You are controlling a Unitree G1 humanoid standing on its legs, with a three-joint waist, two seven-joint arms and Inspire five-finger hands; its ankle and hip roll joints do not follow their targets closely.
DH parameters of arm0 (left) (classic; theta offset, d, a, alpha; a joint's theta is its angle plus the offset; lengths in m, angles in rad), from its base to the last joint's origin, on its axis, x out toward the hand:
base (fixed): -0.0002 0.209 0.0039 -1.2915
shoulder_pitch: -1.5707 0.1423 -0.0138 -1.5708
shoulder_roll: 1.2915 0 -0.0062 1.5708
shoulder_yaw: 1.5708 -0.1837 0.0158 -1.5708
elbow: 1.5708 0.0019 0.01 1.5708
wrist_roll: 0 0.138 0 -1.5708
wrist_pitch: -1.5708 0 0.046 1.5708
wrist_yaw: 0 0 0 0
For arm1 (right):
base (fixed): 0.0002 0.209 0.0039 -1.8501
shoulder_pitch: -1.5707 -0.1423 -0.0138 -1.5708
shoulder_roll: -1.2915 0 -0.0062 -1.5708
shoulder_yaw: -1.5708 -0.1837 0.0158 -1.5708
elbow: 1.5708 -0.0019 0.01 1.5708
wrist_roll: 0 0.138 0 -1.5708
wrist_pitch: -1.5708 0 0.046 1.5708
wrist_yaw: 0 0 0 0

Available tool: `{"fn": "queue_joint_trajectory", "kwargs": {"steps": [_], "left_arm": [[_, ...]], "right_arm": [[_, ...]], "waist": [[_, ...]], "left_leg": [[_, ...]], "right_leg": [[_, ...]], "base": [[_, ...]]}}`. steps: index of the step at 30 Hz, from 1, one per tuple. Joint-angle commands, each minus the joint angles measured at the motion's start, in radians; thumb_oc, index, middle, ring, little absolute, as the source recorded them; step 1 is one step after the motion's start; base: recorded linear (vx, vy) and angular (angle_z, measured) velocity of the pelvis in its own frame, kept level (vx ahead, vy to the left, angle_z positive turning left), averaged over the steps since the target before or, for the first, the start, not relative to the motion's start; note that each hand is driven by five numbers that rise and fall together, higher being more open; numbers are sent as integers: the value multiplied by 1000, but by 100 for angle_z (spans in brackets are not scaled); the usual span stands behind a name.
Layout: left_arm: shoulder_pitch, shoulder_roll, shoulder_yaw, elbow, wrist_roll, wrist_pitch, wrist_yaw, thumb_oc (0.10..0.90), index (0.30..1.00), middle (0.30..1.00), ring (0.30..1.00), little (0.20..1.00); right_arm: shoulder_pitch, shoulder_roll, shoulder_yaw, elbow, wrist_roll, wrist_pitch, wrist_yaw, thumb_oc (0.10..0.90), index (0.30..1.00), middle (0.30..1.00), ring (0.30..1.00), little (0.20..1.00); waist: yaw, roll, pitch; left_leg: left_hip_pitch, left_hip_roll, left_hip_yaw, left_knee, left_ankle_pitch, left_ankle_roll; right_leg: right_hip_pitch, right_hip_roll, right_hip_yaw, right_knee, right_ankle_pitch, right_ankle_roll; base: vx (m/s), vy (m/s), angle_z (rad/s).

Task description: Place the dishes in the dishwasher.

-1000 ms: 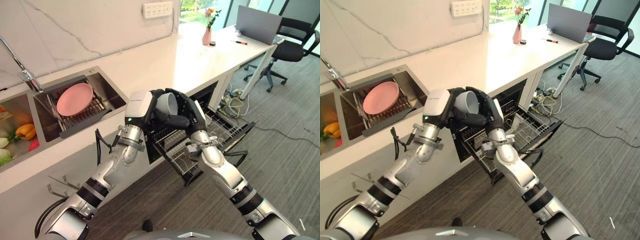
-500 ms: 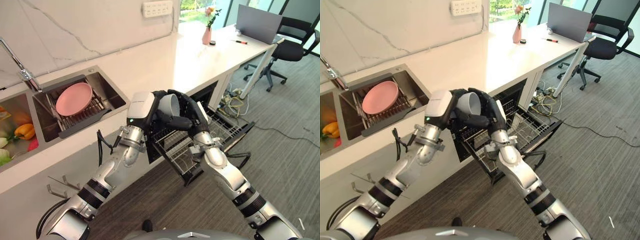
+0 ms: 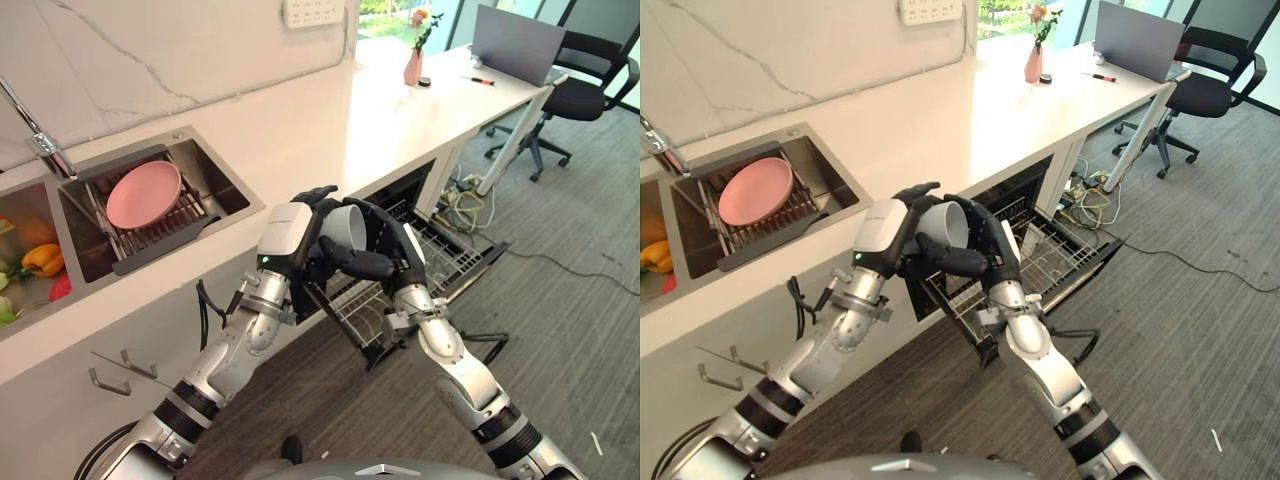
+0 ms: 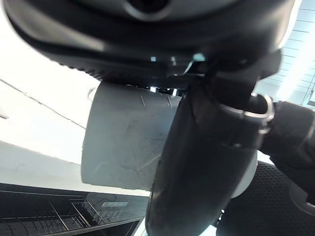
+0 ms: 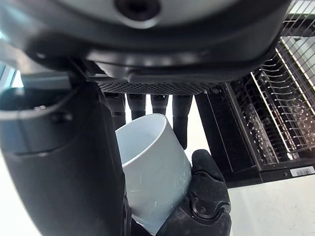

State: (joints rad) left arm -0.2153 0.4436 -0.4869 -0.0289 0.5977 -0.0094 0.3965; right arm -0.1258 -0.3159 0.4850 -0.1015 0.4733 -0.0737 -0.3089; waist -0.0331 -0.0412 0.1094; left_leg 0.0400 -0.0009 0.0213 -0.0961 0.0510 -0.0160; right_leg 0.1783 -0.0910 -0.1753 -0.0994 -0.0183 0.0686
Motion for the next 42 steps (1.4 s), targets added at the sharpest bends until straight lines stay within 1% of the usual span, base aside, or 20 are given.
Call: {"fn": "queue_joint_trajectory", "kwargs": {"steps": [1, 2, 4, 8, 12, 13, 14, 15, 27, 30, 37, 38, 40, 41, 42], "left_arm": [[-34, 8, 200, -62, -96, -43, 187, 800, 900, 900, 900, 900], [-22, 11, 217, -63, -125, -54, 180, 800, 900, 900, 900, 900], [-15, 15, 229, -66, -134, -56, 179, 800, 900, 900, 900, 900], [7, 4, 263, -70, -228, -89, 188, 800, 900, 900, 900, 900], [7, 4, 263, -71, -229, -89, 188, 800, 900, 900, 900, 900], [14, -4, 273, -71, -261, -93, 193, 800, 900, 900, 900, 900], [26, -14, 305, -76, -340, -105, 205, 800, 900, 900, 900, 900], [30, -10, 322, -85, -359, -106, 214, 800, 900, 900, 900, 900], [40, -8, 371, -127, -407, -113, 228, 800, 900, 900, 900, 900], [45, -7, 380, -151, -426, -123, 221, 800, 900, 900, 900, 900], [45, 4, 380, -175, -443, -126, 192, 800, 900, 900, 900, 900], [44, 10, 379, -190, -462, -134, 172, 800, 900, 900, 900, 900], [42, 15, 371, -202, -505, -146, 140, 800, 900, 900, 900, 900], [40, 14, 360, -220, -583, -166, 97, 800, 900, 900, 900, 900], [39, 23, 343, -253, -685, -184, 30, 800, 900, 900, 900, 900]], "right_arm": [[-22, 32, -324, -112, 161, -224, -90, 400, 300, 300, 300, 300], [-16, 26, -348, -103, 175, -230, -87, 400, 300, 300, 300, 300], [-12, 23, -363, -99, 181, -235, -88, 400, 300, 300, 300, 300], [-7, 22, -409, -77, 187, -251, -103, 400, 300, 300, 300, 300], [-7, 22, -409, -77, 187, -251, -103, 400, 300, 300, 300, 300], [-6, 27, -418, -74, 192, -254, -107, 400, 300, 300, 300, 300], [-5, 35, -453, -57, 196, -272, -129, 400, 300, 300, 300, 300], [-3, 34, -470, -59, 191, -280, -142, 400, 300, 300, 300, 300], [1, 43, -534, -61, 168, -301, -180, 400, 300, 300, 300, 300], [-5, 38, -562, -66, 158, -307, -194, 400, 300, 300, 300, 300], [-16, 31, -606, -63, 146, -320, -213, 400, 300, 300, 300, 300], [-16, 14, -620, -54, 113, -303, -216, 400, 300, 300, 300, 300], [-16, -11, -622, -37, 92, -282, -208, 400, 300, 300, 300, 300], [-19, -37, -625, -21, 67, -254, -194, 400, 300, 300, 300, 300], [-15, -82, -619, 4, 31, -213, -165, 400, 300, 300, 300, 300]], "waist": [[24, 36, -87], [25, 33, -88], [25, 33, -89], [27, 29, -90], [26, 28, -90], [27, 28, -90], [32, 26, -92], [34, 26, -94], [37, 28, -91], [37, 28, -88], [36, 31, -89], [35, 32, -88], [35, 31, -87], [34, 31, -85], [34, 29, -82]], "left_leg": [[82, 110, 74, 9, -11, -113], [82, 110, 72, 9, -11, -113], [81, 111, 71, 9, -11, -114], [80, 110, 67, 9, -11, -114], [80, 110, 67, 9, -11, -114], [80, 110, 67, 9, -11, -114], [78, 110, 64, 9, -10, -114], [77, 110, 63, 9, -10, -114], [72, 107, 55, 9, -9, -113], [71, 106, 53, 9, -10, -112], [70, 104, 51, 9, -11, -112], [69, 104, 50, 9, -10, -112], [69, 102, 50, 9, -10, -111], [67, 101, 49, 9, -10, -111], [64, 101, 48, 9, -9, -110]], "right_leg": [[-13, -44, -15, 12, 39, 96], [-13, -44, -16, 12, 40, 95], [-12, -43, -18, 12, 40, 95], [-12, -42, -21, 12, 40, 93], [-12, -42, -21, 12, 40, 93], [-12, -42, -23, 12, 40, 93], [-11, -42, -27, 12, 41, 92], [-11, -41, -27, 12, 40, 92], [-12, -40, -33, 12, 37, 90], [-12, -41, -35, 12, 37, 90], [-11, -42, -38, 12, 34, 92], [-12, -42, -39, 12, 34, 92], [-12, -43, -40, 12, 35, 92], [-13, -43, -41, 12, 36, 93], [-14, -44, -41, 12, 37, 93]], "base": [[0, 0, 0], [0, 0, 0], [0, 0, 0], [0, 0, 0], [0, 0, 0], [0, 0, 0], [0, 0, 0], [0, 0, 0], [0, 0, 0], [-1, -1, 3], [8, -1, 3], [0, 0, 0], [0, 0, 0], [0, 0, 0], [0, 0, 0]]}}
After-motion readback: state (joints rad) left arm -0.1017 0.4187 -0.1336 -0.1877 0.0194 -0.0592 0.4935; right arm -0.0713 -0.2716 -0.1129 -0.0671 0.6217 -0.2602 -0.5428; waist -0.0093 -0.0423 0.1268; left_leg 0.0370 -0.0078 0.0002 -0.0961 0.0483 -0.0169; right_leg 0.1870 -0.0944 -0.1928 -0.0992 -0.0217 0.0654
